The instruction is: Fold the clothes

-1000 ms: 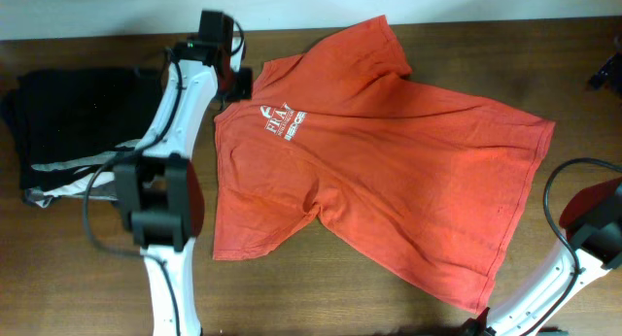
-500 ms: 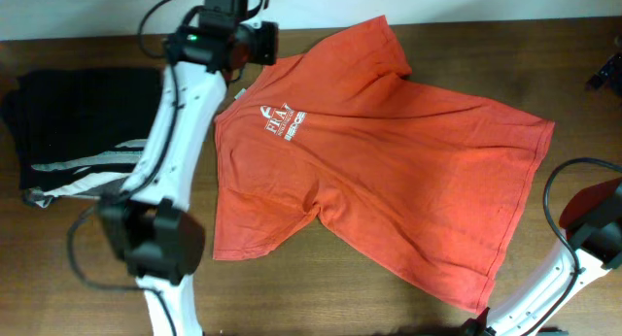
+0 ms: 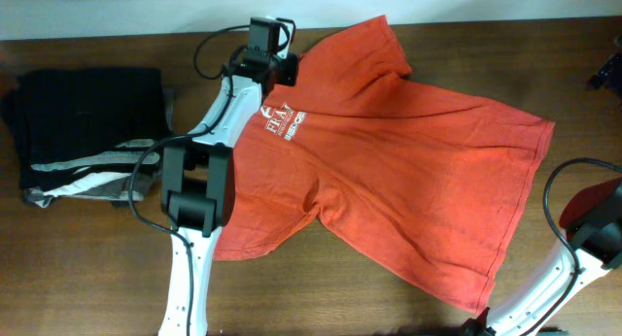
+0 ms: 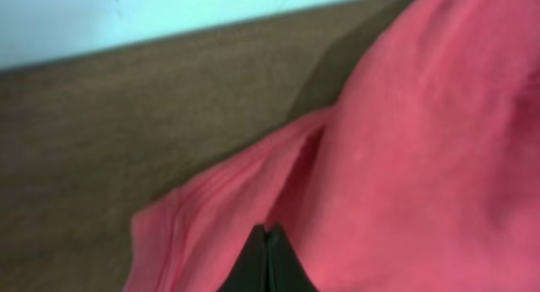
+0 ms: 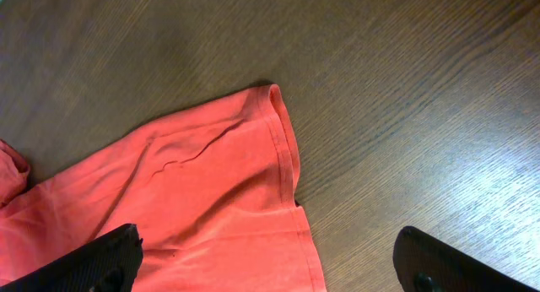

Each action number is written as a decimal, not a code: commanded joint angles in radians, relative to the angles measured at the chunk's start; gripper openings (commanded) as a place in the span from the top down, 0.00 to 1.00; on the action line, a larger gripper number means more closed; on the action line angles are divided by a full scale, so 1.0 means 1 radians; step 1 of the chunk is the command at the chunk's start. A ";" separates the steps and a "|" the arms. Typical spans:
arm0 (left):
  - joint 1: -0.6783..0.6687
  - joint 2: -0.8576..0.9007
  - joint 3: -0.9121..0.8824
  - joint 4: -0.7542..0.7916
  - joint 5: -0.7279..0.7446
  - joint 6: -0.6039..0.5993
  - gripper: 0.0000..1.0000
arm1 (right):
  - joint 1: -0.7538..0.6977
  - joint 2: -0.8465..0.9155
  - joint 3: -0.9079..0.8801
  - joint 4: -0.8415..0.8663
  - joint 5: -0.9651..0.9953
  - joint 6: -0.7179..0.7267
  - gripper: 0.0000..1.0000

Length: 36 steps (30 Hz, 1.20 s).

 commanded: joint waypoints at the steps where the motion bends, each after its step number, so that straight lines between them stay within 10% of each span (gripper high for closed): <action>1: 0.011 0.037 -0.001 0.042 -0.006 0.038 1.00 | 0.005 -0.007 0.008 -0.003 -0.005 0.004 0.01; 16: 0.046 0.117 -0.001 -0.084 -0.191 0.032 1.00 | 0.005 -0.007 0.008 -0.002 -0.005 0.004 0.01; 36: 0.152 0.113 -0.001 -0.447 -0.215 -0.299 1.00 | 0.005 -0.007 0.008 -0.002 -0.005 0.004 0.01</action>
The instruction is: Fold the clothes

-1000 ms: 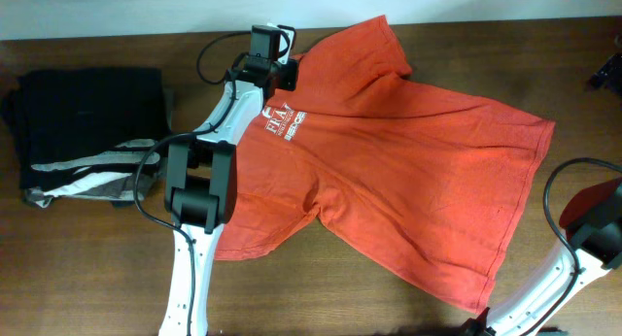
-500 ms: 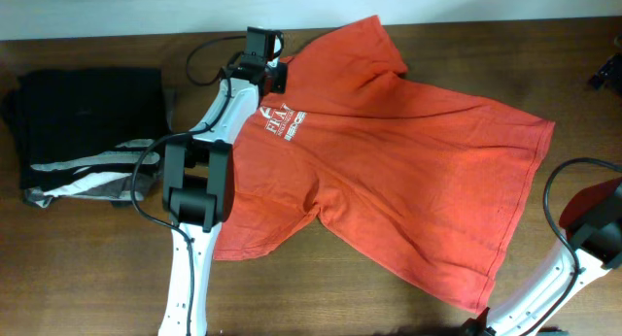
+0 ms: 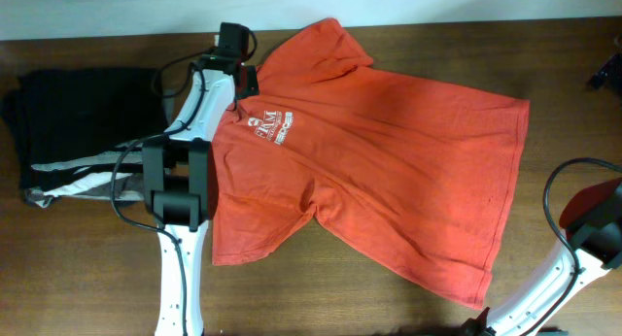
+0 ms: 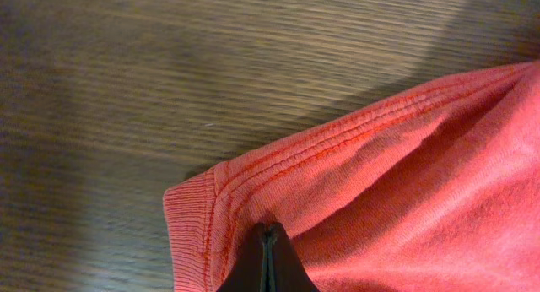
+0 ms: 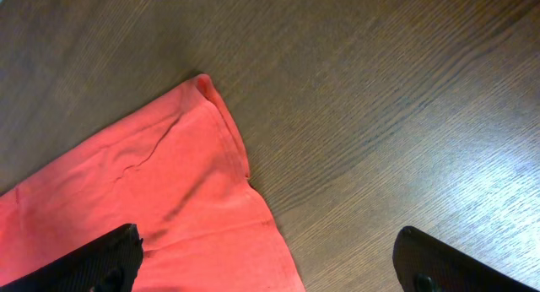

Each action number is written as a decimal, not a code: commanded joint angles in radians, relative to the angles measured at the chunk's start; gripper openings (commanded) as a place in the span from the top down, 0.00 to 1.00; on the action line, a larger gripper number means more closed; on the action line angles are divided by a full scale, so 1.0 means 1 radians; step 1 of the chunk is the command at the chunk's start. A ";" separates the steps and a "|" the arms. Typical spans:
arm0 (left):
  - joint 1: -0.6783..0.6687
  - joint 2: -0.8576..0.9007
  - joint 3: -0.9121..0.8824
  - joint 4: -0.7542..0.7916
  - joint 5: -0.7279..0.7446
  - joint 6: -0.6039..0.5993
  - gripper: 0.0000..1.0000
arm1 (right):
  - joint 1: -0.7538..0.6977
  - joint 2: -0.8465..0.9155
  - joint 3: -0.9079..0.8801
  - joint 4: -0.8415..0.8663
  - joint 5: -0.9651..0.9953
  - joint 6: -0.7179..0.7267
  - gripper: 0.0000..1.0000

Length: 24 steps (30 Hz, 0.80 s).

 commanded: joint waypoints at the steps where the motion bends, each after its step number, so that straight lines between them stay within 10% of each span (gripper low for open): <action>1: 0.032 0.087 -0.063 -0.053 0.003 -0.037 1.00 | 0.005 -0.007 0.008 -0.003 -0.005 0.004 0.01; 24: -0.044 -0.484 -0.054 -0.439 -0.040 0.022 1.00 | 0.005 -0.007 0.008 -0.002 -0.005 0.004 0.01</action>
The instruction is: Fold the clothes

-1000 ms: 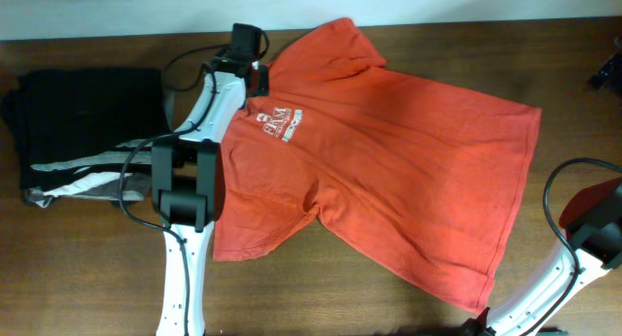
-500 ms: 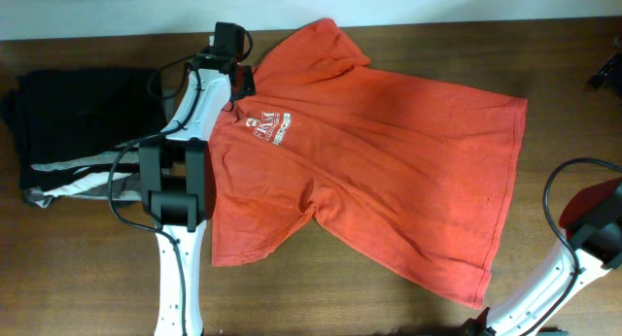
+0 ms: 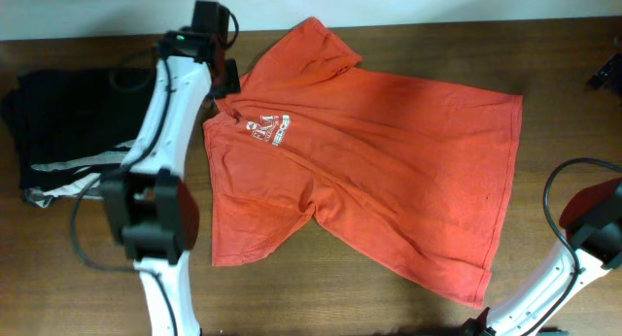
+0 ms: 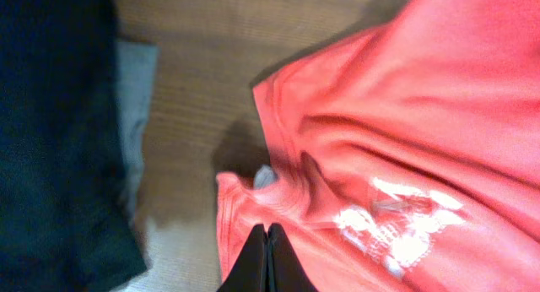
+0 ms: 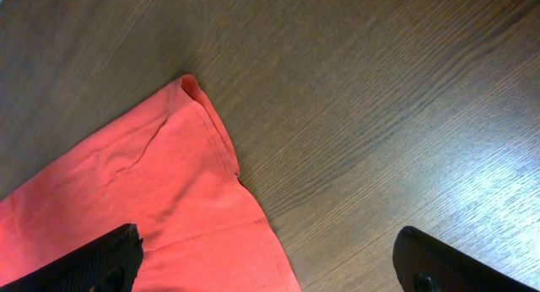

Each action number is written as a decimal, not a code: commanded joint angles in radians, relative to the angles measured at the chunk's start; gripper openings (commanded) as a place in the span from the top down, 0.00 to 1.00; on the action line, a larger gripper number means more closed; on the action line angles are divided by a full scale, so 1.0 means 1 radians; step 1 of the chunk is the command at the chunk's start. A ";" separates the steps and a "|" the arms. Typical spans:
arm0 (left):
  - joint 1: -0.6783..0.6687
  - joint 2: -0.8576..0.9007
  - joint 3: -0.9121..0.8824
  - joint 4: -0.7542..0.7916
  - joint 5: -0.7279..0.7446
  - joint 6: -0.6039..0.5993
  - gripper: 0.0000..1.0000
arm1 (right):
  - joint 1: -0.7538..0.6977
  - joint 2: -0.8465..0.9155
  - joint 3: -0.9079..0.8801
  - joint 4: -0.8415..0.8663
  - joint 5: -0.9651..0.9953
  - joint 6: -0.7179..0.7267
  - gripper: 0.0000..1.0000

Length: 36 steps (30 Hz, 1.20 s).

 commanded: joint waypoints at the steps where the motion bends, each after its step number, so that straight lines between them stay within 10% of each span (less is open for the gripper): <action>1: -0.046 -0.117 0.006 -0.071 0.000 0.028 1.00 | 0.005 -0.007 0.008 -0.002 -0.005 0.004 0.01; 19: -0.189 -0.411 -0.100 -0.489 0.134 0.031 0.99 | 0.005 -0.007 0.008 -0.002 -0.005 0.004 0.01; 36: -0.047 -0.439 -0.876 -0.149 0.268 -0.024 1.00 | 0.005 -0.007 0.008 -0.002 -0.005 0.003 0.01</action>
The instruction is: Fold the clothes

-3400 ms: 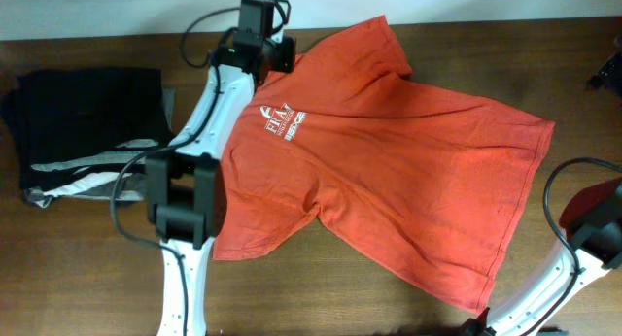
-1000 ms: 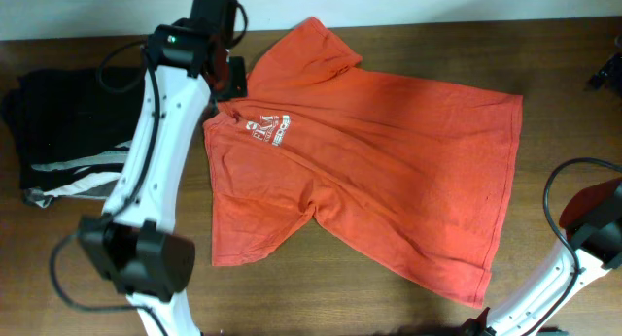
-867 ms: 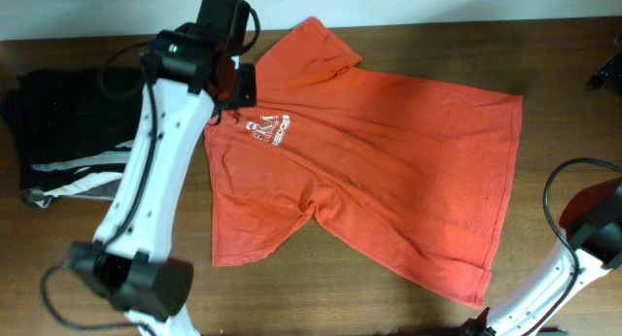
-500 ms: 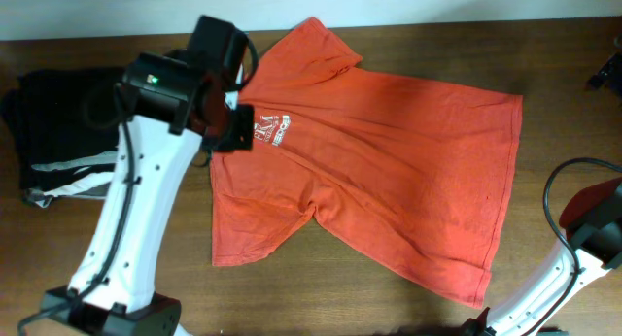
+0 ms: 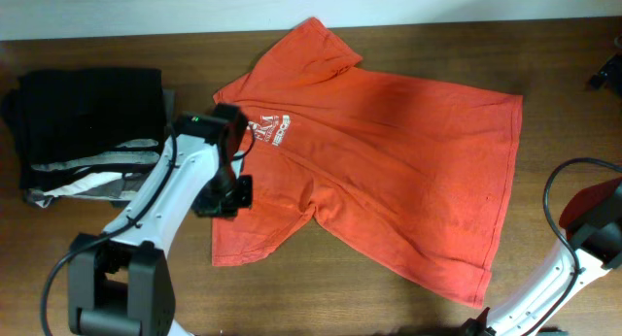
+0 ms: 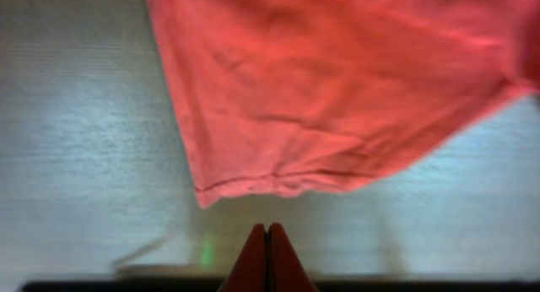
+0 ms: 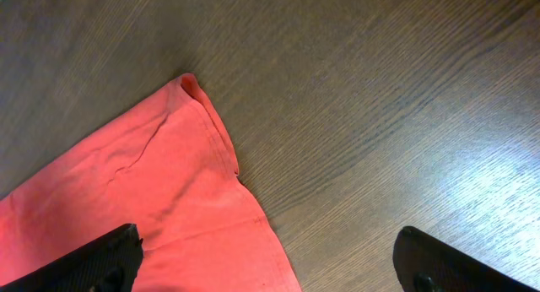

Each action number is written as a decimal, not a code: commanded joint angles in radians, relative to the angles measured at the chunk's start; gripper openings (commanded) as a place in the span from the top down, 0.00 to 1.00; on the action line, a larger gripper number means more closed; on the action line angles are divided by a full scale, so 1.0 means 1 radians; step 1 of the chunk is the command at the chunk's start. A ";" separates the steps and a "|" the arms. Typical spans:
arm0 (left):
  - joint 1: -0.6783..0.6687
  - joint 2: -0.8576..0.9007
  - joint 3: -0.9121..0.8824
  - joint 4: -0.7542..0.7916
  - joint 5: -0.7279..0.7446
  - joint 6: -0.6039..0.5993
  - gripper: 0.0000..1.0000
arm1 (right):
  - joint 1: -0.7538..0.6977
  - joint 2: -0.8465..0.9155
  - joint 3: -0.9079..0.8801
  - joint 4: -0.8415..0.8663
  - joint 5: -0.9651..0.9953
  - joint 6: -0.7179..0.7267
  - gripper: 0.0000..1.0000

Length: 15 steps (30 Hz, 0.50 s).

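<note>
An orange-red T-shirt [image 5: 389,151] with a white chest logo [image 5: 273,130] lies spread flat on the brown table [image 5: 87,268], collar toward the left. My left gripper [image 5: 225,195] hovers at the shirt's left edge, by the near sleeve. In the left wrist view its fingers [image 6: 267,258] are shut with nothing between them, over bare table just past the sleeve hem [image 6: 270,184]. My right gripper [image 7: 266,267] is open, its fingers wide apart above a hem corner of the shirt [image 7: 169,182]. It holds nothing.
A stack of dark folded clothes [image 5: 87,122] with a grey-white strip lies at the table's left end, close to my left arm. The right arm's base [image 5: 583,239] stands at the right edge. A small black object [image 5: 607,72] sits at the far right.
My left gripper was shut on the shirt at the collar, at the table's back. It has let go and now is shut and empty by the near sleeve. The shirt lies as before.
My left gripper was shut on the shirt near the collar while the shirt lay toward the middle-right. At each following moment gripper and shirt were farther left. The shirt now lies released beside the dark stack. The right gripper stayed open and still.
</note>
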 commanded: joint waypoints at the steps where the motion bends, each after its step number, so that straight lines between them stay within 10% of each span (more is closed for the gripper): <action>1: 0.051 -0.015 -0.082 0.035 0.031 -0.039 1.00 | 0.005 -0.007 0.008 0.000 -0.005 0.004 0.01; 15: 0.139 -0.015 -0.407 0.330 0.167 -0.083 1.00 | 0.005 -0.007 0.008 0.000 -0.005 0.004 0.01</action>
